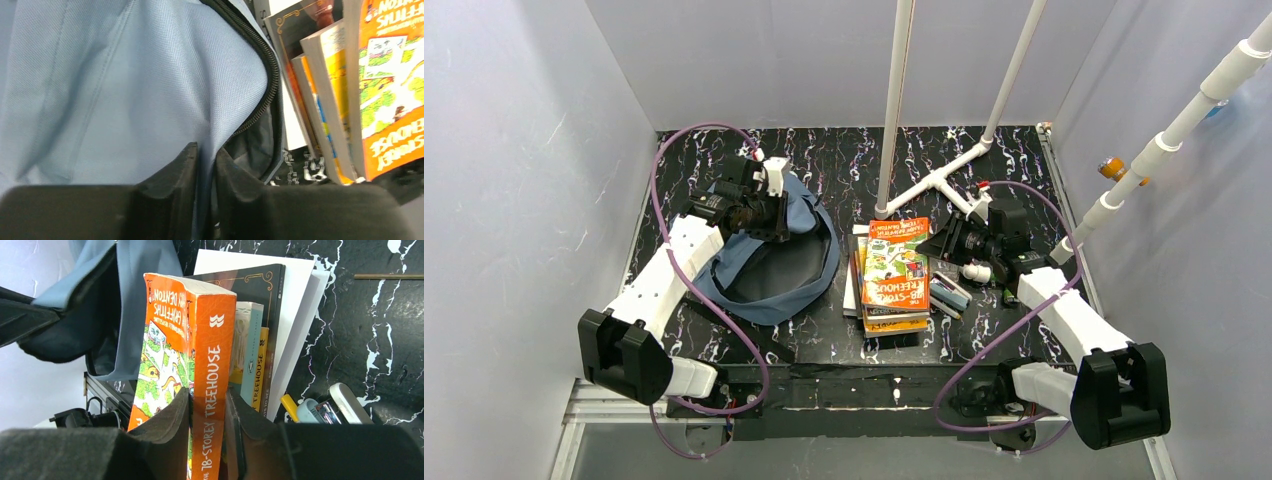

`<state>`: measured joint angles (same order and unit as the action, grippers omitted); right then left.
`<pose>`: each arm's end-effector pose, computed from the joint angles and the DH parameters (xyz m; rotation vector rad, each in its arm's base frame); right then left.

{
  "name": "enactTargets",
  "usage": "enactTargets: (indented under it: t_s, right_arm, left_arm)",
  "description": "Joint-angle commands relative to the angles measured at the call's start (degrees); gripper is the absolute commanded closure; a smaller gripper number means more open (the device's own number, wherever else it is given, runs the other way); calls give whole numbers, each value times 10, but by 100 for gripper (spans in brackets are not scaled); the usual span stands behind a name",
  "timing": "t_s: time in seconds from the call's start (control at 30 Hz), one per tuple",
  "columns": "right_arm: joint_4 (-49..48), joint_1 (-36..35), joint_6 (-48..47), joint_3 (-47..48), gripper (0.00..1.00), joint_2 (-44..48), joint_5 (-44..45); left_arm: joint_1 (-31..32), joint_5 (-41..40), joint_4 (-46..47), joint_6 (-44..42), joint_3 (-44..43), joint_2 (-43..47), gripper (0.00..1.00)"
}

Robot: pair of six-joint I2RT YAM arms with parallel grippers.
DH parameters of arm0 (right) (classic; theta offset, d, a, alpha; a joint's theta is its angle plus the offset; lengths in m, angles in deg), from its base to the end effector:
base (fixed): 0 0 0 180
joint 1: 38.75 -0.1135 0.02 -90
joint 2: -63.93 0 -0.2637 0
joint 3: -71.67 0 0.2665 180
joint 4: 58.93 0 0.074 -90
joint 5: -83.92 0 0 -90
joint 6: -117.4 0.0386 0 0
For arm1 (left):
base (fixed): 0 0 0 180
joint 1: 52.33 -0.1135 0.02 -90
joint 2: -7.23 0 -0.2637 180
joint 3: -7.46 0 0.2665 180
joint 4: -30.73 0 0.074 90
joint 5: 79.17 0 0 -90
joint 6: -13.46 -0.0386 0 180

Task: Pack the student bag
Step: Pick up the book from the center of the board.

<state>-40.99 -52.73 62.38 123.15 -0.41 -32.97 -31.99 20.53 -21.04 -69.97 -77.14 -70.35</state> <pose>0.2469 0.0795 0.2364 0.1065 2.2044 0.9906 0.2859 -0.1129 0.3247 0.3684 2.3499 -0.4267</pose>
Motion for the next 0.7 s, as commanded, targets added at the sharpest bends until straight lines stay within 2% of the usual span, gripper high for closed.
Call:
enactTargets:
  t_s: [0.0,0.17,0.23,0.37,0.53,0.6,0.67]
  right_arm:
    - [0,1,-35,33,99,20,-25]
    - [-7,2,7,66,99,21,-71]
    - [-23,1,48,82,99,20,-92]
    - [-86,1,153,117,99,16,-116]
    - [-130,1,255,147,99,-2,-129]
    - [-208,1,324,129,99,-11,-147]
    - [-299,1,401,106,99,-21,-162]
  left_arm:
    - [-1,44,-17,7,-7,23,71]
    - [-1,78,-19,35,-48,36,23]
    - [-1,106,-9,61,-67,37,13]
    - [-1,209,76,174,-61,39,3]
    - [-1,287,295,385,34,46,2]
    - [-1,291,383,439,74,54,2]
    - [1,289,419,464,96,58,2]
